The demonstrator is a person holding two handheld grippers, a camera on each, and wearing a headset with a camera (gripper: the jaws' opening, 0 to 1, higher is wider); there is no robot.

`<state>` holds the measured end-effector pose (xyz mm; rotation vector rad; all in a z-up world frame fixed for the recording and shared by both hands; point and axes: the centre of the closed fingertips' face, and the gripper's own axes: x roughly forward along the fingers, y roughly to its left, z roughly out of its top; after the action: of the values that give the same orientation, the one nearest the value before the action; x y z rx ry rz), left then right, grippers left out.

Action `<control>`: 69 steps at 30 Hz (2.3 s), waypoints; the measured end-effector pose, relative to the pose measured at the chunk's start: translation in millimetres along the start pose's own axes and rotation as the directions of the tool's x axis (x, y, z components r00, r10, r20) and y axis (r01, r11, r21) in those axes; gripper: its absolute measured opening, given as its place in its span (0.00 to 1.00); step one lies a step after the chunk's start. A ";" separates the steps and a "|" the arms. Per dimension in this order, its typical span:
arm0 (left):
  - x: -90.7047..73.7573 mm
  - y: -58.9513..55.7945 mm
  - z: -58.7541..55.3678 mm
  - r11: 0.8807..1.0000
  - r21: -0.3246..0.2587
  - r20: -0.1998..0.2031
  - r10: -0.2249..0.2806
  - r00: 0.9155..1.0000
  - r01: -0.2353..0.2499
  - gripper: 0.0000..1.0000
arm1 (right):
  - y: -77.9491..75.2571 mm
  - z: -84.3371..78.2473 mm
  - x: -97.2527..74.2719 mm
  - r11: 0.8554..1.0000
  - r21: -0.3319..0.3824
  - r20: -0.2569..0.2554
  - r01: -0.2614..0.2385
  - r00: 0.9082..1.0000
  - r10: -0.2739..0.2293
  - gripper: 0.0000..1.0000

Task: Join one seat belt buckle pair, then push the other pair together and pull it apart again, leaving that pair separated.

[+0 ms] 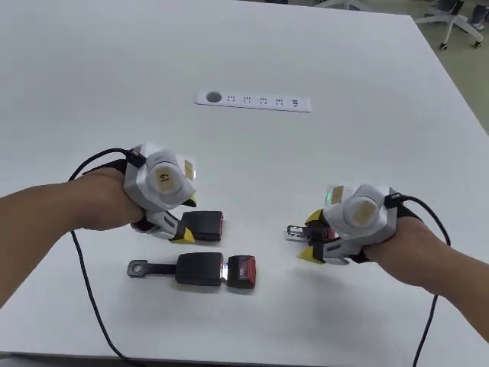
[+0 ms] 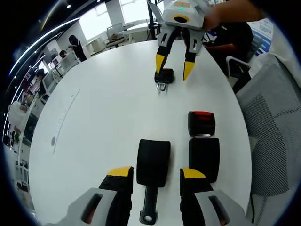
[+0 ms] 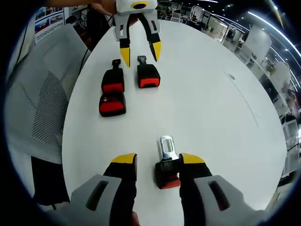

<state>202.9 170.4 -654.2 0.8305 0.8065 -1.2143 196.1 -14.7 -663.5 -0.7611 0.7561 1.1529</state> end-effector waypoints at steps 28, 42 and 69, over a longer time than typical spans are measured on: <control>32.3 4.5 -17.2 0.992 -0.019 0.029 -0.128 0.991 0.129 0.33 | -19.8 -37.4 14.7 0.989 0.000 -0.057 -0.145 0.988 0.145 0.33; 32.6 6.4 -18.3 0.991 -0.016 -0.015 -0.131 0.991 0.130 0.33 | -20.3 -27.7 24.5 0.991 0.010 -0.055 -0.134 0.989 0.134 0.33; 36.3 10.6 -23.6 0.992 -0.031 -0.039 -0.120 0.992 0.119 0.33 | 6.3 64.6 74.1 0.987 -0.054 0.038 -0.152 0.987 0.154 0.32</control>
<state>217.3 176.1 -695.9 0.7952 0.9155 -1.2922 215.2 77.8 -691.7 -0.7283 0.7626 1.3271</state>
